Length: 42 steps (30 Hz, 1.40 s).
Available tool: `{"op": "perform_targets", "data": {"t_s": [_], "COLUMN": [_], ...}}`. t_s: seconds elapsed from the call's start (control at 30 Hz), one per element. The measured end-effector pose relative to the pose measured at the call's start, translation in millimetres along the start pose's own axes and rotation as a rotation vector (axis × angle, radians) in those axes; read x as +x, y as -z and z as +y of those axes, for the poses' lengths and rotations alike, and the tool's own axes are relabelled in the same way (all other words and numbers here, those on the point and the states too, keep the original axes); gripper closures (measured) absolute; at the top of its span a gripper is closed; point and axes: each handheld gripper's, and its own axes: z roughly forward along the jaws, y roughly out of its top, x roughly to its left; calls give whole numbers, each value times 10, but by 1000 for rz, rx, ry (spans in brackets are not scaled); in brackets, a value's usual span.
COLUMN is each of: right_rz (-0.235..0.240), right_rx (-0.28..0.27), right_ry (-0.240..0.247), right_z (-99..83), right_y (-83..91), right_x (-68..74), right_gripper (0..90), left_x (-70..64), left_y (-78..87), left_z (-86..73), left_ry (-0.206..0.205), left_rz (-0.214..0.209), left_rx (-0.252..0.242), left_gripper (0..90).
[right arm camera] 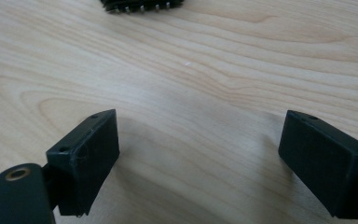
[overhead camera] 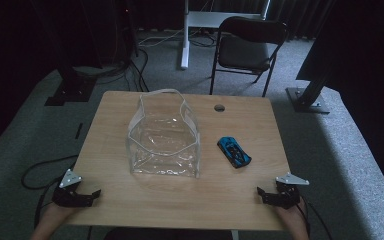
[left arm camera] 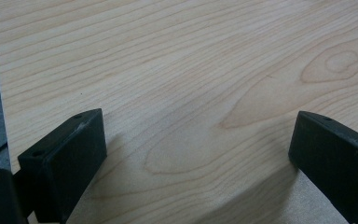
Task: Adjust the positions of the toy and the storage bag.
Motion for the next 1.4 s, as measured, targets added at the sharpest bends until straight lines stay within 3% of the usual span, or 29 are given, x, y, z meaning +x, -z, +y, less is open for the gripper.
{"op": "perform_targets", "data": {"t_s": [0.3, 0.47, 0.5, 0.9, 0.93, 1.4], "right_rz": [6, 22, 42, 77, 96, 142], "right_rx": [43, 25, 17, -46, -51, -64], "right_ry": [18, -9, -20, 7, 9, 31], "right_z": [72, 109, 120, 423, 476, 739], "right_y": [-19, -26, -34, -8, -20, -170], "right_x": [43, 62, 68, 162, 174, 218], "right_gripper": [110, 110, 107, 108, 108, 108], "left_x": [2, 3, 4, 3, 3, 3], "left_y": [-6, -9, -10, -9, -9, -11], "left_z": [8, 12, 12, 12, 12, 12], "left_ry": [-2, -3, -4, -3, -3, -4], "left_rz": [-2, -2, -2, -2, -2, -4], "left_rx": [1, 1, 1, 0, 1, -1], "left_gripper": [44, 43, 43, 43, 44, 44]}}
